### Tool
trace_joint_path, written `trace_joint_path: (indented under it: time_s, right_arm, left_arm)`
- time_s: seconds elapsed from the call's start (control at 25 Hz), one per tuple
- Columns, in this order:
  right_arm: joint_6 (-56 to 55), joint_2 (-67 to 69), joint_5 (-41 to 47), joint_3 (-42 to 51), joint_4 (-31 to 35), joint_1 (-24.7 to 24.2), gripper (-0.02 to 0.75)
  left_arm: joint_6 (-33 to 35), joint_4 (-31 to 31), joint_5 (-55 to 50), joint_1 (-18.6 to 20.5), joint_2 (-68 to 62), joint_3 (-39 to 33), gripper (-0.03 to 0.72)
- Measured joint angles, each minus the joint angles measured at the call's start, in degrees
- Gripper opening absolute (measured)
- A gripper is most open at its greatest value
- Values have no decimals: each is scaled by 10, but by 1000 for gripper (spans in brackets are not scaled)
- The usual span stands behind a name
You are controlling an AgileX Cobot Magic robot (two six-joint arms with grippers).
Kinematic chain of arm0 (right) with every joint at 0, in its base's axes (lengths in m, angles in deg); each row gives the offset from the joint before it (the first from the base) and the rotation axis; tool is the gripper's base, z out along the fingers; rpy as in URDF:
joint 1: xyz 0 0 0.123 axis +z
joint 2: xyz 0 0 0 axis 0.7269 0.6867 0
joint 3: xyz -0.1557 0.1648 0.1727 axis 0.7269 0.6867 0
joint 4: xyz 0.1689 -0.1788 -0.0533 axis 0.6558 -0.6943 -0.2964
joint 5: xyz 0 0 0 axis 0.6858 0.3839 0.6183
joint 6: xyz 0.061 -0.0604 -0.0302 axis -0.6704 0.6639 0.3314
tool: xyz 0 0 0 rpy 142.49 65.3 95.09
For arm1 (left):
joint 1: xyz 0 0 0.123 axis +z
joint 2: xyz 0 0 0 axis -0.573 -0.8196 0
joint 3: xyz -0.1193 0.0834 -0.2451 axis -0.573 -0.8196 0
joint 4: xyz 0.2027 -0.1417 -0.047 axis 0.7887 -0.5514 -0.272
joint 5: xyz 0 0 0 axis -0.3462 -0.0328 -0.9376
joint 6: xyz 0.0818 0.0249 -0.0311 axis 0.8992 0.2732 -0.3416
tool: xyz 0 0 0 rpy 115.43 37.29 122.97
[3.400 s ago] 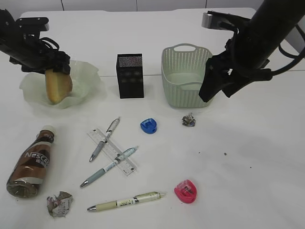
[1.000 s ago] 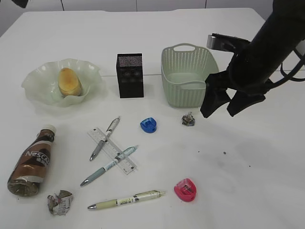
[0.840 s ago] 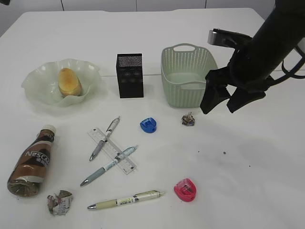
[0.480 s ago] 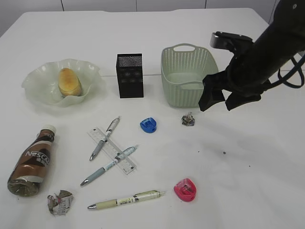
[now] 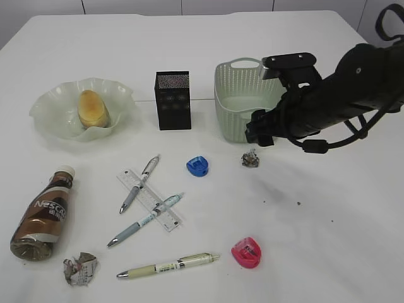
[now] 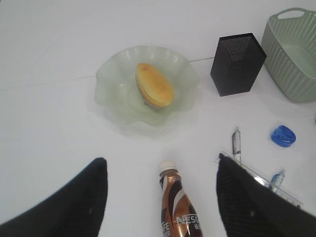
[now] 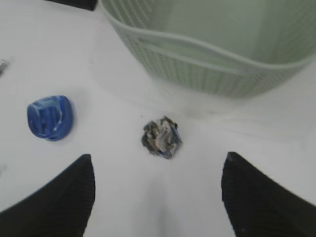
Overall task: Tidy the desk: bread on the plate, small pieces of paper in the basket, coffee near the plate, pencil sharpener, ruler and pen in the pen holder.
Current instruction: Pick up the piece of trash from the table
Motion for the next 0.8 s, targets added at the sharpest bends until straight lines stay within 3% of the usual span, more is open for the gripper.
trace_joint_path:
  time_s: [0.8]
  right_arm:
    - [5, 116, -37, -56, 13, 12, 584]
  left_arm:
    - [0, 1, -11, 0, 1, 0, 491]
